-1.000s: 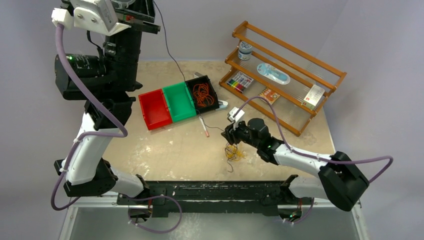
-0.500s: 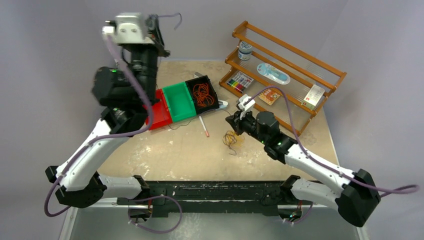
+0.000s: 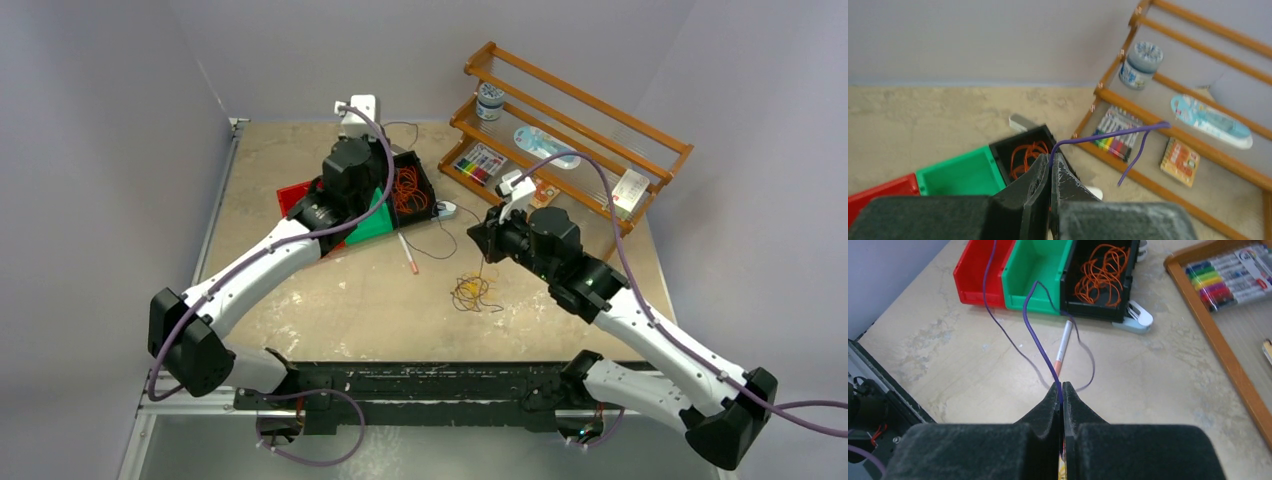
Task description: Untangle the cables
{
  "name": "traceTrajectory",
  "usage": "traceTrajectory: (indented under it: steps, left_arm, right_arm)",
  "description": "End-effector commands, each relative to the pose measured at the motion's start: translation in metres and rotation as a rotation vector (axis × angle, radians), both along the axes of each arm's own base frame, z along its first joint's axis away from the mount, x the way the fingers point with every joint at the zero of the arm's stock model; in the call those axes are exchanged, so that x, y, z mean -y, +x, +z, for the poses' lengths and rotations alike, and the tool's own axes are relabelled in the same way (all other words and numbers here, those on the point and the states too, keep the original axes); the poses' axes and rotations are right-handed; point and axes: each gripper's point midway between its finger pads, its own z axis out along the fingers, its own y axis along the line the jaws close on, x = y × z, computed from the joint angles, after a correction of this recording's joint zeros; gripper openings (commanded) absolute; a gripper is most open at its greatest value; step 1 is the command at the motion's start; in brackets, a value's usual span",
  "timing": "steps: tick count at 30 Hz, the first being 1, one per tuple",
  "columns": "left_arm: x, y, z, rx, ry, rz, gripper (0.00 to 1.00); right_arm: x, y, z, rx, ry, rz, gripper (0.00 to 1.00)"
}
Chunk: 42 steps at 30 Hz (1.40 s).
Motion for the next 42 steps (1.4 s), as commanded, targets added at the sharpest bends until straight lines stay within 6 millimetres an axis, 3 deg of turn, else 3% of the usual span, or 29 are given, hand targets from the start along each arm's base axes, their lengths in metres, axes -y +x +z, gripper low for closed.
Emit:
traceTrajectory:
  steps: [1,3,6,10,14,19,26,29,32,36,42]
  left_arm:
    - [0.019,-0.012,-0.019,-0.046,-0.163,-0.094,0.00]
    - [0.027,-0.013,-0.046,-0.100,-0.151,-0.124,0.00]
    - [0.034,-0.014,-0.084,-0.173,-0.132,-0.149,0.03]
    - [0.049,-0.023,-0.122,-0.253,-0.152,-0.226,0.21]
    - [0.061,-0.040,-0.140,-0.305,-0.182,-0.315,0.43]
    - [0.059,-0.060,-0.135,-0.301,-0.222,-0.371,0.56]
    - [0.061,-0.093,-0.101,-0.183,-0.324,-0.482,0.59]
    - [0.076,-0.116,-0.075,-0.103,-0.338,-0.567,0.59]
    - [0.103,-0.152,-0.059,-0.049,-0.291,-0.685,0.58]
    - [0.123,-0.177,-0.060,-0.033,-0.315,-0.824,0.57]
    - [0.130,-0.199,-0.069,0.070,-0.335,-0.913,0.60]
  right_arm:
    - [0.023,-0.015,0.018,-0.071,0.003,-0.077,0.00]
    - [0.029,-0.024,0.031,-0.095,0.001,-0.078,0.00]
    - [0.037,-0.036,0.030,-0.155,-0.019,-0.086,0.00]
    - [0.039,-0.043,0.034,-0.181,0.003,-0.086,0.00]
    - [0.033,-0.042,0.045,-0.156,0.050,-0.066,0.00]
    - [0.027,-0.034,0.041,-0.149,0.068,-0.077,0.00]
    - [0.017,-0.016,0.026,-0.176,0.098,-0.132,0.00]
    - [0.015,-0.006,0.024,-0.180,0.117,-0.174,0.00]
    - [0.013,0.002,0.024,-0.177,0.139,-0.203,0.00]
    - [0.009,0.010,0.026,-0.175,0.156,-0.216,0.00]
    - [0.003,0.013,0.034,-0.158,0.189,-0.195,0.00]
